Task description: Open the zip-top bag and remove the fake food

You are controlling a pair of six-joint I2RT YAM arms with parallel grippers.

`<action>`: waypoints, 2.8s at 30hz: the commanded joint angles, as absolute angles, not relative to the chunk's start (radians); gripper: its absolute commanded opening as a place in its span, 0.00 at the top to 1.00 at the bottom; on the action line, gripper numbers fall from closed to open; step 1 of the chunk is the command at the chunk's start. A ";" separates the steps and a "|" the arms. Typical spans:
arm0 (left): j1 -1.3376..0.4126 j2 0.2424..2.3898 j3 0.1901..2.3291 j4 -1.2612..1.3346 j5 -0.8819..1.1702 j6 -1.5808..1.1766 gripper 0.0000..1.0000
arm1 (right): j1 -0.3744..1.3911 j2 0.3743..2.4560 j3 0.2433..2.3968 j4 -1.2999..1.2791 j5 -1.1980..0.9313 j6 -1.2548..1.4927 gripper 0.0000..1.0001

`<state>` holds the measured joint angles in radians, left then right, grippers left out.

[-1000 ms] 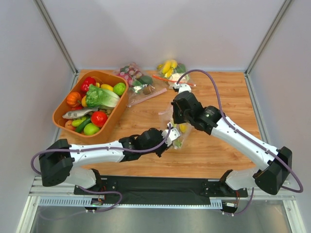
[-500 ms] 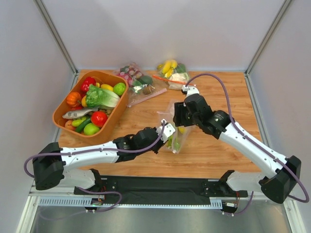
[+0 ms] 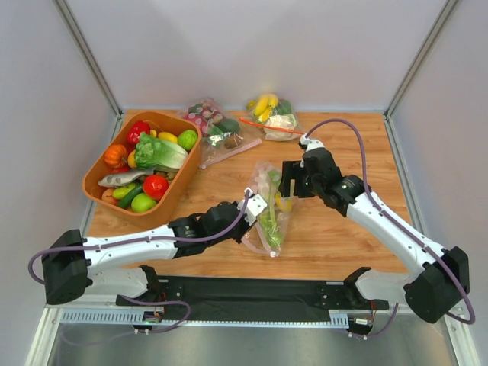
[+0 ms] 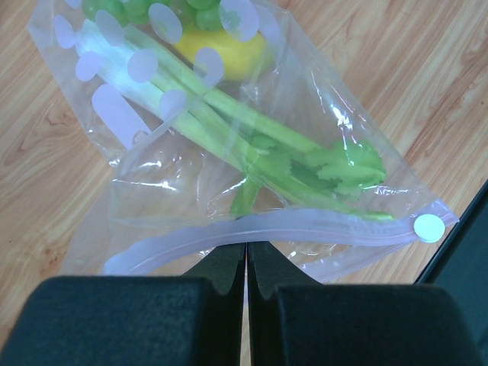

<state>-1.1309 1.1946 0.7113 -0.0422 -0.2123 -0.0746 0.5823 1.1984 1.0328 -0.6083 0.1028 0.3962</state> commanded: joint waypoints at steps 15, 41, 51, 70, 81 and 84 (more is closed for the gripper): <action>-1.127 1.052 0.632 -0.092 -0.256 -0.113 1.00 | 0.502 1.327 0.930 -0.382 -0.110 0.428 0.18; -1.127 1.012 0.578 -0.139 -0.268 -0.140 1.00 | 0.413 1.483 0.882 -0.216 -0.273 0.407 1.00; -1.127 0.911 0.531 -0.201 -0.268 -0.170 1.00 | 0.324 1.436 0.850 -0.215 -0.278 0.446 0.99; -1.127 0.764 0.607 -0.293 -0.173 -0.184 1.00 | 0.268 1.451 0.844 -0.224 -0.235 0.485 1.00; -1.181 0.983 0.635 -0.034 -0.009 -0.270 0.98 | 0.287 1.454 0.845 -0.196 -0.259 0.534 1.00; -1.186 1.067 0.664 -0.005 -0.005 -0.276 0.93 | 0.301 1.448 0.839 -0.190 -0.261 0.554 1.00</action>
